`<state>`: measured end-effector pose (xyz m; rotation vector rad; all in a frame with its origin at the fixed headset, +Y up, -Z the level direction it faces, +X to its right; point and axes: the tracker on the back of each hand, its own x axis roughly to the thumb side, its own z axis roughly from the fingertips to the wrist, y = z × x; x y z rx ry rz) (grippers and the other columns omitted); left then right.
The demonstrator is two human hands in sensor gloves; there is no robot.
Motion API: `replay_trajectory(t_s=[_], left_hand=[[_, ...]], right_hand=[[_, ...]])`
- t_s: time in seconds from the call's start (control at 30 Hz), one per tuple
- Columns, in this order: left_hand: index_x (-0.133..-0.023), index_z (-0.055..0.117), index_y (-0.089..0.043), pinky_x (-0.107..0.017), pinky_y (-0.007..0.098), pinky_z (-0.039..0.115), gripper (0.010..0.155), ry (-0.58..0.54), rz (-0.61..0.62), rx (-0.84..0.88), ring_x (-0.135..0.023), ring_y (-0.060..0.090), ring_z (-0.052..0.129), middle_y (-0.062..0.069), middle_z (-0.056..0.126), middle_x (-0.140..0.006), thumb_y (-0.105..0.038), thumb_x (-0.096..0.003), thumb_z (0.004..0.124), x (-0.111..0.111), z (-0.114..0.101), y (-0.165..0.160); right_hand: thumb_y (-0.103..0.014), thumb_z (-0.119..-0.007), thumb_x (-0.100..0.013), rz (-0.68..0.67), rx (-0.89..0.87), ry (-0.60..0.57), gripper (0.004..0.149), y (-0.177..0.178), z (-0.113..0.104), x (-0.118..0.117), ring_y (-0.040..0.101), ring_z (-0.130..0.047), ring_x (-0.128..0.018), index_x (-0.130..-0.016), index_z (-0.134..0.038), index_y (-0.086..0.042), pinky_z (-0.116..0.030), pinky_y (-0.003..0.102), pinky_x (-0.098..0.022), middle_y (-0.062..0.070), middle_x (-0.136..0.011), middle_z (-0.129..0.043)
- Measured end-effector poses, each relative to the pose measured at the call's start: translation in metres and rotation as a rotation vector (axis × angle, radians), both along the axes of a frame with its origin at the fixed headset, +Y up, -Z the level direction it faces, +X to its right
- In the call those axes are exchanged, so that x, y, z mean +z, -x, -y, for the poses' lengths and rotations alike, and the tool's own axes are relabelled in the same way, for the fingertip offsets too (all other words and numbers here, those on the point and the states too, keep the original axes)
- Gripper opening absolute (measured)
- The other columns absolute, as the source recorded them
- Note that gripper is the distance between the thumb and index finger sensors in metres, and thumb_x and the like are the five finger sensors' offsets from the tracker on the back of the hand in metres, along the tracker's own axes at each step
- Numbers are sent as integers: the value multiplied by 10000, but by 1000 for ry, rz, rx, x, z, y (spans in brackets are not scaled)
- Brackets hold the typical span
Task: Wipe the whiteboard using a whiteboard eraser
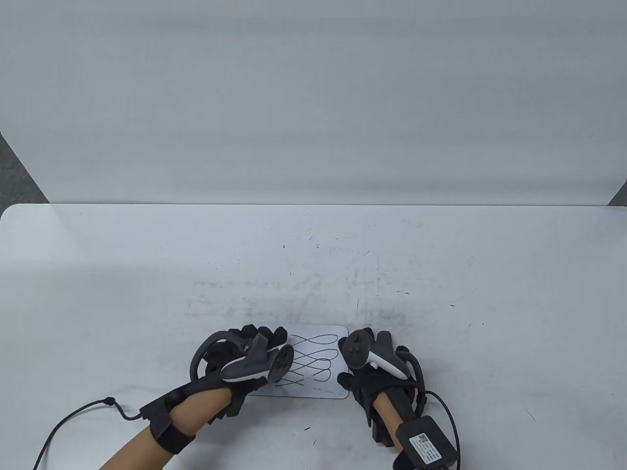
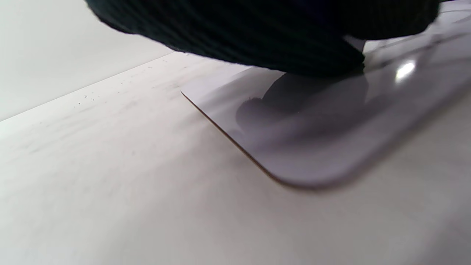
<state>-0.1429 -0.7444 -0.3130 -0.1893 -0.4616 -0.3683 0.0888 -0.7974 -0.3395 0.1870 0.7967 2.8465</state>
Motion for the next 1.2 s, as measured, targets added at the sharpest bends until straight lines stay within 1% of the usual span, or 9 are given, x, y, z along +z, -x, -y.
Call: replay_trajectory(t_s=[0.13,0.27,0.33,0.47,0.7,0.77,0.83,0.97,1.2], left_hand=[[-1141,452,-325,-598,538,624,827,3,40,30,-864,357,694,64,612,-1103,-620,-404,686,30,1,4],[-1141,451,-333,-600,535,623,825,0,35,28,-866,352,694,60,614,-1104,-624,-404,684,30,2,4],[-1142,455,-337,-606,540,613,825,10,3,46,-871,355,687,59,612,-1107,-618,-404,694,22,2,2],[-1142,451,-351,-621,549,595,818,50,-72,57,-883,357,676,48,605,-1115,-608,-405,696,-9,2,-5],[-1134,450,-369,-632,543,586,811,-26,-162,1,-891,345,663,33,596,-1113,-611,-401,700,-79,2,-29],[-1131,446,-374,-632,542,586,810,-29,-186,3,-890,341,662,28,592,-1112,-615,-399,698,-94,3,-34],[-1127,449,-376,-632,543,586,808,-26,-191,10,-889,340,663,28,591,-1110,-614,-397,699,-99,3,-35],[-1126,449,-370,-623,541,593,812,-58,-138,3,-882,343,666,36,592,-1106,-613,-394,703,-84,2,-31],[-1135,444,-361,-611,542,610,814,-65,8,-39,-875,350,678,48,595,-1110,-614,-403,692,-15,1,-14]], right_hand=[[-506,-543,-378,2,-3,2,695,0,0,0,504,-13,-934,-930,-141,-378,-138,770,-600,96,-1075,-6],[-504,-544,-378,1,-1,3,695,0,0,0,505,-15,-934,-930,-142,-379,-141,770,-600,98,-1076,-8],[-502,-545,-379,1,-2,3,694,0,0,0,506,-16,-935,-931,-143,-378,-141,770,-601,101,-1076,-8],[-504,-542,-379,-2,-3,-2,696,0,0,0,508,-16,-934,-932,-143,-368,-141,771,-598,101,-1076,-9],[-503,-544,-378,-4,-2,4,696,0,0,0,510,-14,-932,-930,-142,-370,-140,773,-598,102,-1074,-6],[-504,-543,-378,-5,-2,3,696,0,0,0,509,-13,-932,-930,-141,-371,-139,771,-598,102,-1074,-6],[-506,-542,-378,-3,-5,4,696,0,0,0,505,-9,-931,-930,-138,-373,-134,768,-599,98,-1074,-1],[-510,-540,-376,-2,-3,2,697,0,1,0,502,-10,-933,-929,-137,-375,-135,766,-600,95,-1074,-2],[-507,-541,-376,0,-4,1,694,0,1,0,502,-12,-933,-929,-139,-383,-136,767,-601,97,-1074,-4]])
